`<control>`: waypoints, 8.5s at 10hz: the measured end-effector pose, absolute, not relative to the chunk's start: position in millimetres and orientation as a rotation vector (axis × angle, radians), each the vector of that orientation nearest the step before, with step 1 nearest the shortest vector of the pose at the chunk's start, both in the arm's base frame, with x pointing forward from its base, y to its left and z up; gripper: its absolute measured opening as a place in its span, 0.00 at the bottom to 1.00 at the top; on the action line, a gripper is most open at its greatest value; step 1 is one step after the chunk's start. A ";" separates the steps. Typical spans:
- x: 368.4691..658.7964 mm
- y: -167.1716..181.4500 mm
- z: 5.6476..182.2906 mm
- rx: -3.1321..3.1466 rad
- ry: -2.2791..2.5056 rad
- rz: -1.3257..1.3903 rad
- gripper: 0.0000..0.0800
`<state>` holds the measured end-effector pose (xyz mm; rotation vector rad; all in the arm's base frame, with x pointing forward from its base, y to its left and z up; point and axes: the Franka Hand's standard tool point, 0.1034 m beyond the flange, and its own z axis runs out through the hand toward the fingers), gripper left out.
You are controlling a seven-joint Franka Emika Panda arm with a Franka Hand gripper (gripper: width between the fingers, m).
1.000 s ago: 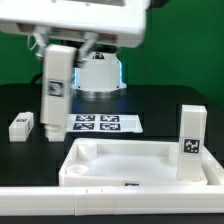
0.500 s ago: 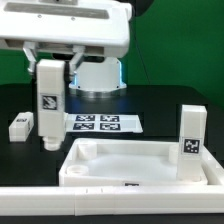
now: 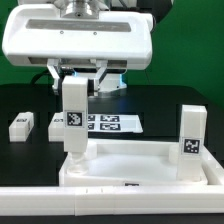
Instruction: Assemble desk
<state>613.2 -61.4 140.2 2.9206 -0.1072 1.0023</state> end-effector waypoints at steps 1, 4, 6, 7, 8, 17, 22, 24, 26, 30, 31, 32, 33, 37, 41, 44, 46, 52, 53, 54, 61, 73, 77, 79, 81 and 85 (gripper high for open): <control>611.5 -61.2 135.1 2.926 -0.107 0.990 0.36; 613.6 -60.3 131.2 2.928 -0.107 0.989 0.36; 613.7 -59.6 127.8 2.932 -0.107 0.982 0.36; 612.8 -59.5 124.6 2.934 -0.107 0.976 0.36; 611.6 -58.5 120.3 2.938 -0.106 0.968 0.36; 610.7 -56.0 115.5 2.946 -0.105 0.955 0.78; 610.5 -56.0 115.1 2.946 -0.105 0.954 0.81; 610.0 -56.1 114.4 2.950 -0.106 0.947 0.81; 609.5 -61.9 122.6 3.046 -0.163 0.784 0.81; 608.8 -54.2 108.0 3.217 -0.236 0.402 0.81; 613.0 -48.5 110.3 3.257 -0.251 0.288 0.81; 620.6 -51.2 112.5 3.265 -0.225 0.264 0.81; 620.4 -58.1 109.5 3.260 -0.229 0.261 0.81; 619.9 -56.2 108.2 3.259 -0.340 0.253 0.47; 619.4 -59.5 107.2 3.218 -0.722 0.227 0.36; 621.9 -56.5 106.7 2.956 -1.531 0.155 0.36; 625.3 -52.9 106.7 2.529 -2.218 0.075 0.36; 624.9 -43.2 108.1 3.046 -1.374 0.131 0.79; 624.4 -39.5 108.8 3.076 -1.316 0.153 0.81; 623.5 -40.4 107.6 3.120 -1.190 0.164 0.81; 624.6 -43.7 107.6 3.225 -0.016 0.229 0.66; 627.5 -42.1 105.3 2.661 -2.040 -0.025 0.37; 627.6 -43.6 105.8 3.076 -1.310 0.062 0.72; 625.2 -42.5 105.9 3.202 -0.946 0.085 0.81; 624.9 -42.8 105.1 3.255 -0.709 0.106 0.81; 628.1 -44.7 103.8 3.222 0.193 0.137 0.81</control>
Offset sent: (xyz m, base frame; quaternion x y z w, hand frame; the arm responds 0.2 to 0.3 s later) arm 0.0067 0.0028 -0.0076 -0.0060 0.0057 0.0053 1.0000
